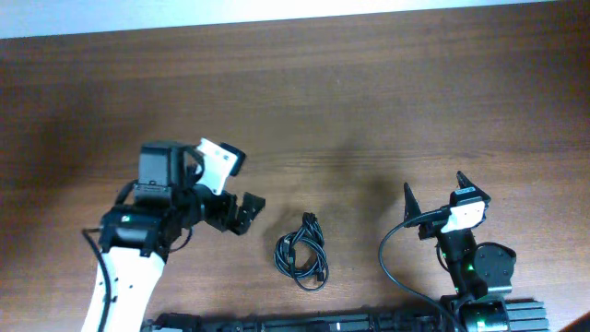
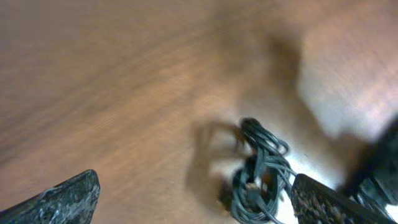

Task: Untangle cables
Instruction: 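Reach the left gripper down to the black cable bundle and grasp it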

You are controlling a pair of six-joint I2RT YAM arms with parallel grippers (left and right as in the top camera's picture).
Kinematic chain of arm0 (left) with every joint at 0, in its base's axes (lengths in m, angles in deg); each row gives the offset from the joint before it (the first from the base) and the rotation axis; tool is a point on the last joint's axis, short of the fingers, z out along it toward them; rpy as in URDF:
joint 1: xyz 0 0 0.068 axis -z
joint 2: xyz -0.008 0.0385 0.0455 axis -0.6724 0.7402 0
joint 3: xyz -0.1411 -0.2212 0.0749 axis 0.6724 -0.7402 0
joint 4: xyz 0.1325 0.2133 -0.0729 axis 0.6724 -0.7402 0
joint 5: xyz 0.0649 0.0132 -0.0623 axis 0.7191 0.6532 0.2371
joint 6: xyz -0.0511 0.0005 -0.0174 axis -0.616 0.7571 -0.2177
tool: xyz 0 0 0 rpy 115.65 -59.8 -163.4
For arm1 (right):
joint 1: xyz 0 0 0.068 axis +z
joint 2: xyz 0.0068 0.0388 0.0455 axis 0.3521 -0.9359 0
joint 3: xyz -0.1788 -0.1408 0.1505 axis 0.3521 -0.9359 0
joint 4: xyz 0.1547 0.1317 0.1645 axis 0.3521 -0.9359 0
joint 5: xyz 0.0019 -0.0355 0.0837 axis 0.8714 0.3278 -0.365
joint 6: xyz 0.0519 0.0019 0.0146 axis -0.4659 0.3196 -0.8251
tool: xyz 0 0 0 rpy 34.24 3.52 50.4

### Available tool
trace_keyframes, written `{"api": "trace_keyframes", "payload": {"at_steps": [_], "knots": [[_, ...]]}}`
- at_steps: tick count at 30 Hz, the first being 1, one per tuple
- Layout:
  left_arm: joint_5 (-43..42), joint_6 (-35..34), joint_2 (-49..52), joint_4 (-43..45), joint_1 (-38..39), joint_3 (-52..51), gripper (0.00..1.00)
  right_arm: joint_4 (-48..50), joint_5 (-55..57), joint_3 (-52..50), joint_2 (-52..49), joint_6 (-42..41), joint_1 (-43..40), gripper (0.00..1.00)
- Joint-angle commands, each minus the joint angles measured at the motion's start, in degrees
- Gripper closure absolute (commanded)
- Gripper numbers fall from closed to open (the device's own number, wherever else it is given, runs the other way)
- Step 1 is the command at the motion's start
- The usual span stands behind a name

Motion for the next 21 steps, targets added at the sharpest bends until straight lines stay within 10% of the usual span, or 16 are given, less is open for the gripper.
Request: {"api": "trace_keyframes", "payload": {"at_steps": [1,21], "knots": [[-2.99,7.58,2.01,-3.02,6.6,1.01,0.01,-0.28,0.24,-0.28,0.17,-0.04,0.35,0.01],[17.86,17.03,27.91,4.26,25.2,1.01,0.01,-0.28,0.24,-0.28,0.17,-0.04,0.35,0.01]]}}
